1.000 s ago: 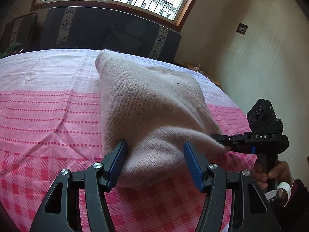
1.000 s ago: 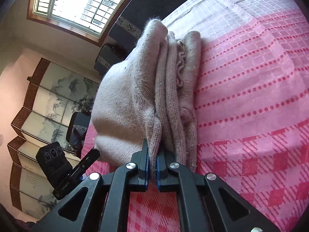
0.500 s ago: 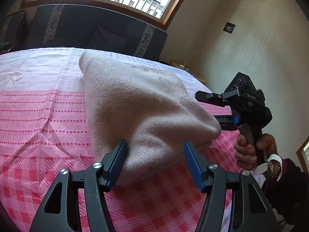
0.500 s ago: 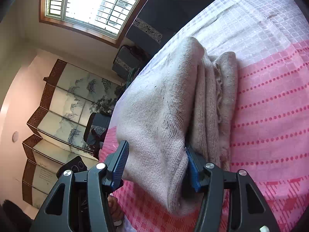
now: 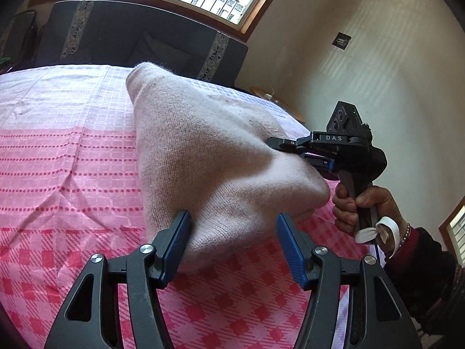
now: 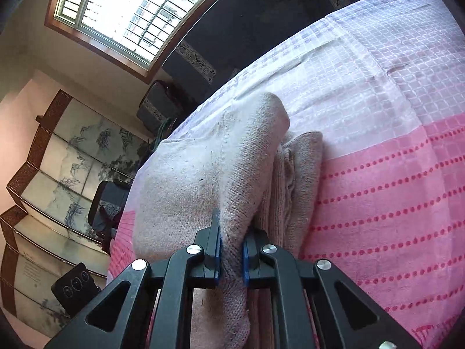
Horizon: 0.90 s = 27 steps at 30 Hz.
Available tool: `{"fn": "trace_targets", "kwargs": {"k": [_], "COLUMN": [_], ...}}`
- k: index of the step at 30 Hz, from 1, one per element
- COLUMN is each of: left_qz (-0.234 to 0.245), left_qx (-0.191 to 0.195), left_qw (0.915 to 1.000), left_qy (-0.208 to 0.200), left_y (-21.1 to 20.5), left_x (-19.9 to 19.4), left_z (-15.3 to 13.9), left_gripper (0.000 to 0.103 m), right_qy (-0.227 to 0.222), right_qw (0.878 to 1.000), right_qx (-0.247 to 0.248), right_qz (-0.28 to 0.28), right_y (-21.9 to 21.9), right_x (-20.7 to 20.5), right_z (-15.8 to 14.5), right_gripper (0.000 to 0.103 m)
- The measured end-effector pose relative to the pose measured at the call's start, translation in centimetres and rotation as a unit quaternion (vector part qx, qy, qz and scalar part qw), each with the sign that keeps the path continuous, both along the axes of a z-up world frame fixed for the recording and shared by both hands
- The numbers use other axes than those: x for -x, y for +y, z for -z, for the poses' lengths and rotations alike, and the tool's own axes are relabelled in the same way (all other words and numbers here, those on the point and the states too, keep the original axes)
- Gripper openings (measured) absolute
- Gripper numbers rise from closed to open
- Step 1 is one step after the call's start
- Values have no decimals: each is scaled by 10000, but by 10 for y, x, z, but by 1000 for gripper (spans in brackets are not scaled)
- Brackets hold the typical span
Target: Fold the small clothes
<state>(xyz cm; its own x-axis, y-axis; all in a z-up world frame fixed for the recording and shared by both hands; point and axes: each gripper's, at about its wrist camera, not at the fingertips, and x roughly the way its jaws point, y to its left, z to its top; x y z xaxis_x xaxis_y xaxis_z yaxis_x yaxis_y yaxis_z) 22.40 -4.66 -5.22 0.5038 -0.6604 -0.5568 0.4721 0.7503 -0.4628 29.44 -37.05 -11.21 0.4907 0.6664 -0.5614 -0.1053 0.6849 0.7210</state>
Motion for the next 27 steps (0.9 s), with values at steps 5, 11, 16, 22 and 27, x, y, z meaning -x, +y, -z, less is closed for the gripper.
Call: {"fn": "trace_targets", "kwargs": {"k": [5, 11, 16, 22, 27], "left_qz": [-86, -70, -125, 163, 268], "left_qx": [-267, -209, -100, -469, -693], "left_qw": [9994, 9983, 9986, 9983, 9965], "left_qy": [-223, -534, -502, -292, -391], "left_y": [-5, -9, -10, -28, -30], "left_x": [10, 13, -8, -2, 4], "left_z": [-7, -35, -40, -10, -9], "left_gripper": [62, 62, 62, 61, 61], "right_qy": [-13, -103, -348, -97, -172], "right_qw": [9994, 9983, 9989, 9961, 9957], "right_qx": [-348, -554, -142, 779, 786], "right_qz": [-77, -118, -292, -397, -450], "right_y": [-3, -10, -6, 2, -2], "right_x": [-2, 15, 56, 79, 79], "right_z": [3, -6, -21, -2, 1], "right_gripper": [15, 36, 47, 4, 3]}}
